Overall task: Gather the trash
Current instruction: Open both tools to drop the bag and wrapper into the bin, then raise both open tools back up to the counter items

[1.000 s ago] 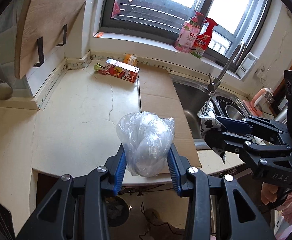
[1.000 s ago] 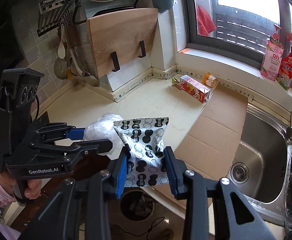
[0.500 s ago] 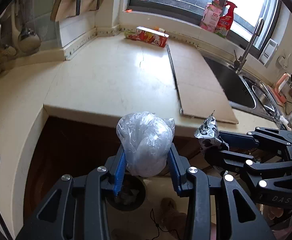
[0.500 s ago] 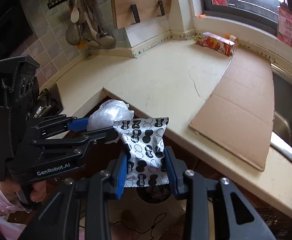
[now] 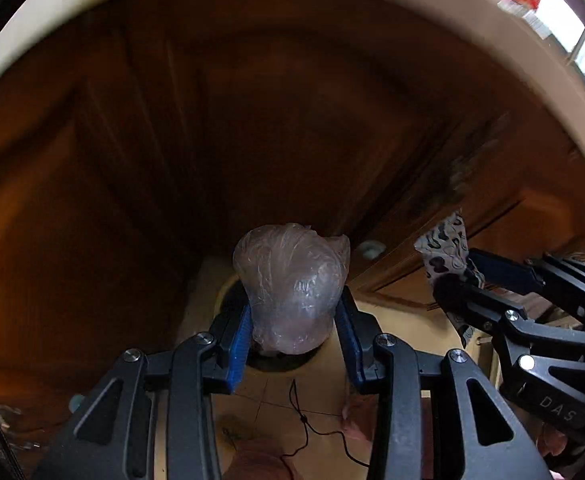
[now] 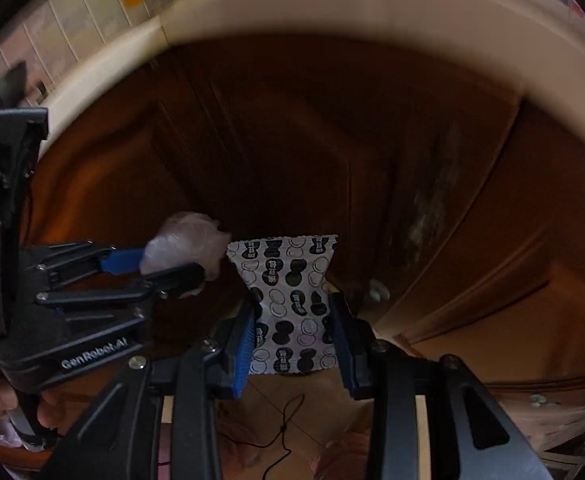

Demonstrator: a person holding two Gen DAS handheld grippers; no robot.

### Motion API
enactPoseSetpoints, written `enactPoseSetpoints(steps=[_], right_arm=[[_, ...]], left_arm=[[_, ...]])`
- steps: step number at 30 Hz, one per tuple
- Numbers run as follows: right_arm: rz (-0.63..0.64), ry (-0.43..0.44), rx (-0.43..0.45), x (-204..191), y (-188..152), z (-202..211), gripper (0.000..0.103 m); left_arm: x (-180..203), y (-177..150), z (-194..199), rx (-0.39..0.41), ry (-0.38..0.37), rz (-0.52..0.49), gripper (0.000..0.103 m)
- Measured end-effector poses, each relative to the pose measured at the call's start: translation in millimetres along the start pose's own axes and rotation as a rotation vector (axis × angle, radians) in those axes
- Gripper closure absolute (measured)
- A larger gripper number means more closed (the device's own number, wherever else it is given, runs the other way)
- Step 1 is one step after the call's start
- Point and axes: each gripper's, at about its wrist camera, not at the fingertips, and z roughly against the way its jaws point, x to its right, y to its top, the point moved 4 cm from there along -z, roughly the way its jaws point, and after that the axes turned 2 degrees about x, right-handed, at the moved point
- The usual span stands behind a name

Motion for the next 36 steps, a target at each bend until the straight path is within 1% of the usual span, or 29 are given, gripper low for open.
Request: enactPoseSetpoints(steps=[4,10,18,19,22,26,29,33,36], right_arm=[[0.004,-0.004,-0.037,5.6,-18.9,-40.1,0.067],[0.004,0.003,-0.07,8.4,-37.7,-100.2,0.067],[0.031,0.002,-0.068,7.4,-49.5,-160.4,0.067],[0.038,0.001,-0.071,7.8,-50.5,-167.5,0.066],[0.046,-0.006,-0.087,11.1,-53.1,-180.7,0.065],[0.037,0.007,-0.105,14.9,-55.6,-192.9,0.064],[0.029,0.012,-0.109,17.5,-55.2,-197.7,0.057],[0.035,0.014,-0.111,15.6,-58.7,-193.2,0.053],[0.043,0.009,-0.114,12.4,-60.9,-186.6,0.053]], left_arm=[[-10.8,-18.9,-36.5,-0.011,0.013,0.013,0.065],[-24.0,-40.4,-95.2,-0.035,0.027,-0.005,0.065],[-40.4,-54.5,-156.0,-0.046,0.041,-0.01,0.062],[-42.9,-57.5,-159.2,-0.044,0.05,-0.014,0.062],[-47.4,-57.7,-171.8,-0.047,0.059,-0.01,0.055],[-50.0,-59.4,-181.2,-0.043,0.067,0.006,0.038],[-51.2,-61.1,-182.3,-0.043,0.077,0.007,0.031],[-54.2,-61.5,-178.3,-0.043,0.087,0.024,0.029],[-59.2,-62.5,-170.2,-0.038,0.105,0.031,0.029]])
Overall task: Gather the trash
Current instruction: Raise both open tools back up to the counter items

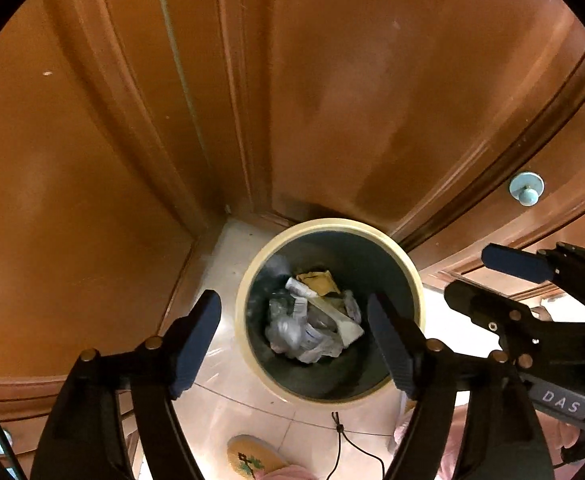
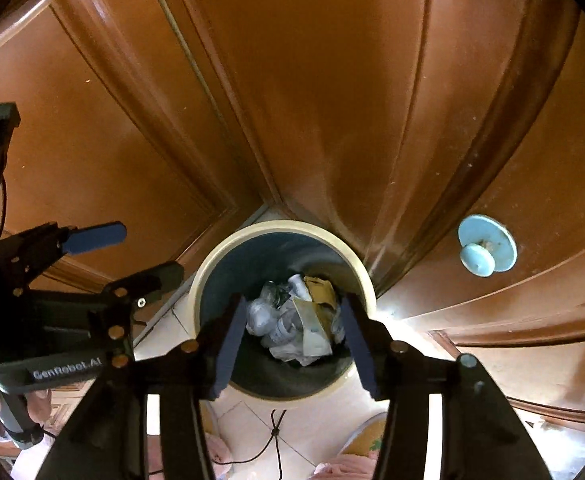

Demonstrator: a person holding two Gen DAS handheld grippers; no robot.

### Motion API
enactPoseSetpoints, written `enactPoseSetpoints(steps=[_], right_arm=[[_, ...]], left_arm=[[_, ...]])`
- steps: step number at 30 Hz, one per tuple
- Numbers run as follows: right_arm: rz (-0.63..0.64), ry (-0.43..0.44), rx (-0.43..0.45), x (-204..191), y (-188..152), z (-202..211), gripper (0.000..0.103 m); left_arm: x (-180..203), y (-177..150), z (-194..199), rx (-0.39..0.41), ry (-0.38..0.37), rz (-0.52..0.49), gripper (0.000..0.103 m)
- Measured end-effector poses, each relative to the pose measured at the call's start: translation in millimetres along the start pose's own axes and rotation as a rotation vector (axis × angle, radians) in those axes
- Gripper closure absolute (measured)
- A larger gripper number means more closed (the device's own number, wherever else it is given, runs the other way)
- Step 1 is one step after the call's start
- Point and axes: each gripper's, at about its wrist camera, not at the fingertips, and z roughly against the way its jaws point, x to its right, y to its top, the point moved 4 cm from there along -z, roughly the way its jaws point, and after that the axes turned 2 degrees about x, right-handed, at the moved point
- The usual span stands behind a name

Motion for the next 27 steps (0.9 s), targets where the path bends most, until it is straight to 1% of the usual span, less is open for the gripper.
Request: enactPoseSetpoints(steps=[3,7,10,15,16,18,19,22,27], right_arm=[[-0.008,-0.003,0.0,-1.0,8.0,3.3,0.053],[-0.025,-0.005,-0.011,-2.4,9.9,16.1,0.053],[-0.028,-0.005,-0.014,-7.7,19.2,30.8,0.053],[-0.024,0.0,-0.002,-20.2,35.2,77.7,0.053],[-0.027,0.002,0.002,-20.2,43.7,84.2,0.053],[-0.027,0.002,0.015,-20.5,47.8,104.6,0.053],[-0.026,0.001,0.025,-21.7,54.1,119.3,0.053],[-0.024,-0.005,0.052,-21.5,67.2,144.9,0.053],[-0.022,-0.025,0.105,-19.6,94.1,213.8,0.053]], left_arm=[[-6.7,3.8,10.9,-0.001,0.012,0.022,0.029],[-17.6,7.6,28.3,-0.006,0.017,0.059,0.029],[-20.6,13.1,54.8,-0.003,0.021,0.073,0.029],[-16.5,30.9,110.3,0.011,0.019,0.057,0.029],[-15.2,35.8,121.4,0.013,0.016,0.05,0.029],[-10.9,41.7,141.6,0.024,0.014,0.033,0.029],[-7.1,47.6,157.0,0.036,0.017,0.018,0.029],[2.2,64.6,194.7,0.066,0.023,-0.012,0.028],[13.8,96.5,262.6,0.128,0.016,-0.023,0.029]])
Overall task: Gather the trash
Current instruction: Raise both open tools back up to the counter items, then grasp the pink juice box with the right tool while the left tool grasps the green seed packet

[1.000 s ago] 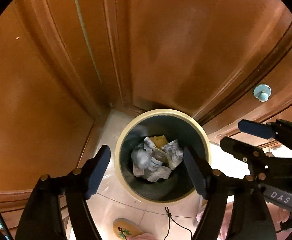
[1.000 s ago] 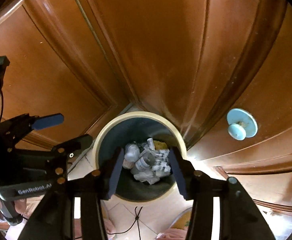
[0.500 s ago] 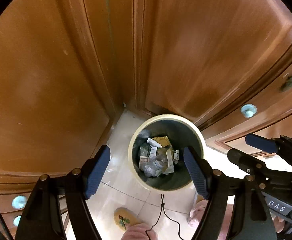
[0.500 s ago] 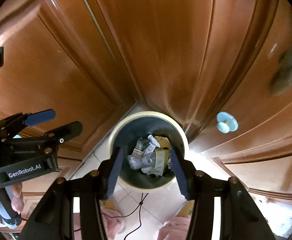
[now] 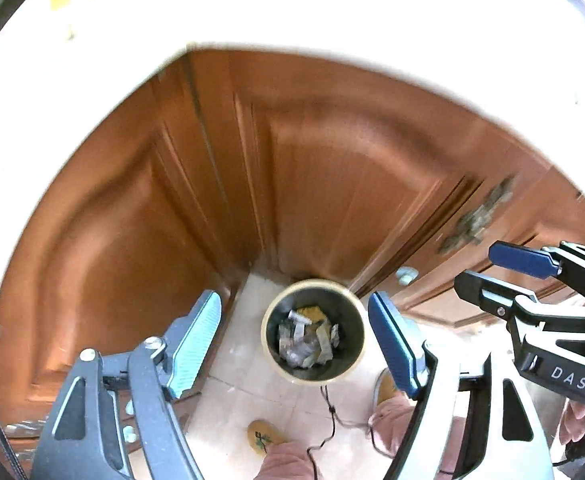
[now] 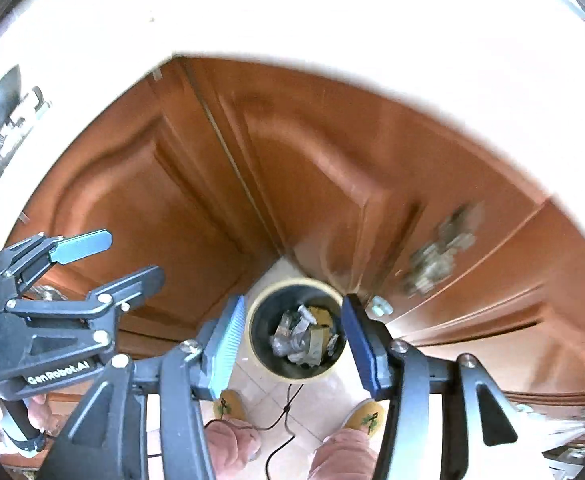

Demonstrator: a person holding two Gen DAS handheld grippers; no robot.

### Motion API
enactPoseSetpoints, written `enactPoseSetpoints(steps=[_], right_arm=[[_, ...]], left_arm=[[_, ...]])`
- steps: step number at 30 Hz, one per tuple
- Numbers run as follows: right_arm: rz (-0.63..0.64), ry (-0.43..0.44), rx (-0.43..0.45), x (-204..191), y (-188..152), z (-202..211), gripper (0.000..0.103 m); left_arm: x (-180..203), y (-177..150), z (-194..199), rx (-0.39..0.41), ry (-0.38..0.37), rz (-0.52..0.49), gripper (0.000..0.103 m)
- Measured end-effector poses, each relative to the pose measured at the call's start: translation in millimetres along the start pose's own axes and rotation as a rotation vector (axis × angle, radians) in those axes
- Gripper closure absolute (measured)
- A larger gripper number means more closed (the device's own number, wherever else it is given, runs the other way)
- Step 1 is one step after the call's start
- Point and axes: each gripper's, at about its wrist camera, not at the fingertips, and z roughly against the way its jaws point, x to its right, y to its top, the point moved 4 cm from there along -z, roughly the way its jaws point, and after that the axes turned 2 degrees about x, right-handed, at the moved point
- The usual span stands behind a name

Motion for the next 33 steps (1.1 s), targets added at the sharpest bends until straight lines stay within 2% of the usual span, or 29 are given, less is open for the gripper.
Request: enactPoseSetpoints(steps=[6,13,18,22,24,29,33], right_arm=[[0.002,-0.005,0.087,6.0,43.2,81.9,0.053],[0.013,-0.04,0.208,30.3,97.6,162.0,0.053],[0.032,-0.054,0.273,62.1,140.6,210.5,0.053],[0.077,-0.1,0.288,91.9,188.6,234.9,0.053],[0.089,-0.108,0.288,106.3,212.3,238.2,0.053],[0.084,-0.126,0.284,155.6,276.4,238.2,0.053],[0.076,-0.121,0.247,194.8,327.4,212.1,0.053]], left_arm=[[19.9,58.6,76.0,0.121,0.003,-0.055,0.027],[49.0,136.4,134.6,0.24,-0.02,-0.12,0.022],[74.2,195.6,164.5,0.328,-0.027,-0.162,0.013],[100.1,252.1,175.6,0.379,-0.036,-0.194,0.012],[111.0,279.5,171.5,0.381,-0.042,-0.203,0.01],[131.7,358.7,145.8,0.334,-0.071,-0.183,0.01],[138.4,412.7,105.4,0.293,-0.064,-0.17,0.01]])
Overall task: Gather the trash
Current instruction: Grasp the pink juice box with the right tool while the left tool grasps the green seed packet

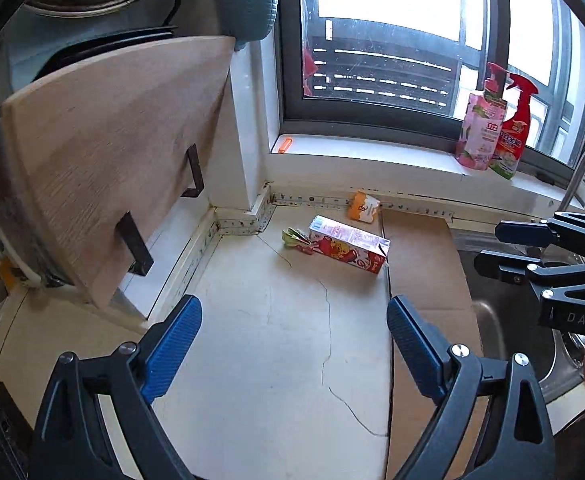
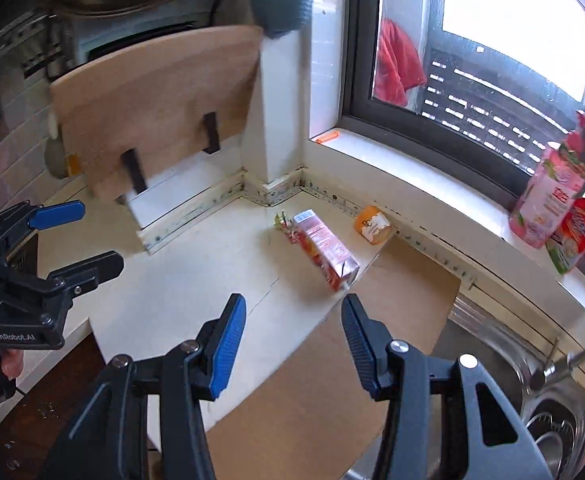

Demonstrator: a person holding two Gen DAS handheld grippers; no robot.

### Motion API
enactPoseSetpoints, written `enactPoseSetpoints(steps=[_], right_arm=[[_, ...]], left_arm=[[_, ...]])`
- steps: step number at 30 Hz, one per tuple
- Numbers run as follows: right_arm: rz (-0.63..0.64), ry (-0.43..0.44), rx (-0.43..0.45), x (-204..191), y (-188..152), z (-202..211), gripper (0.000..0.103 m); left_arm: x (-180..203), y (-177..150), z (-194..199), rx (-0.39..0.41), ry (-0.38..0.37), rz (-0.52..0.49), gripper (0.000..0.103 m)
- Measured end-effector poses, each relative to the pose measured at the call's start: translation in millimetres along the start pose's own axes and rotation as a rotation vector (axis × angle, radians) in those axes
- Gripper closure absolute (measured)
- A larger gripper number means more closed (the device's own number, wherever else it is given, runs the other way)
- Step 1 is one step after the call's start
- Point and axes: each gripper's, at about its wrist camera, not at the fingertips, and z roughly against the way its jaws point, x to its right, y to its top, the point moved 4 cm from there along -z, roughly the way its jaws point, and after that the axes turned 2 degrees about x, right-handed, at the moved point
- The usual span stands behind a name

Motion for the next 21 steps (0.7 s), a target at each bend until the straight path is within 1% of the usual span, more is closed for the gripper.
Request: enactPoseSetpoints(steps=[1,3,6,8,11,13,15,21], right_arm=[[0.001,0.005,-0.011,7.8,8.4,-14.4,0.053],[0.009,-0.012,-0.022,21.5,21.5,-40.6,0.053],[0.031,-0.012,-0.048,35.6,33.0,-83.4,0.053],[0.028,-0.014,-0.072,45.8,34.9,-114.5,0.053],[-0.002,0.016,-0.123,59.9,30.7,-155.8,0.053],[-0.009,0.039,-0.151,65.4,27.2,-178.6,0.053],[0.002,0.035,-0.162,67.8,25.2,-194.8,0.053],[0.037,0.035,-0.205,67.1,17.5,-232.2,0.053]], left_arm=[[0.2,6.7,-15.2,-0.008,0.001,0.0,0.01],[-2.0,21.9,-47.2,-0.029,0.002,-0.004,0.01],[-6.4,28.7,-88.9,-0.068,-0.028,0.029,0.01],[-9.3,30.6,-120.6,-0.107,-0.049,0.052,0.01],[-16.1,29.9,-159.3,-0.146,-0.033,0.066,0.01],[-19.9,27.8,-177.0,-0.159,-0.019,0.074,0.01],[-22.3,25.2,-194.0,-0.173,-0.015,0.086,0.01],[-23.5,21.7,-218.1,-0.193,-0.021,0.122,0.01]])
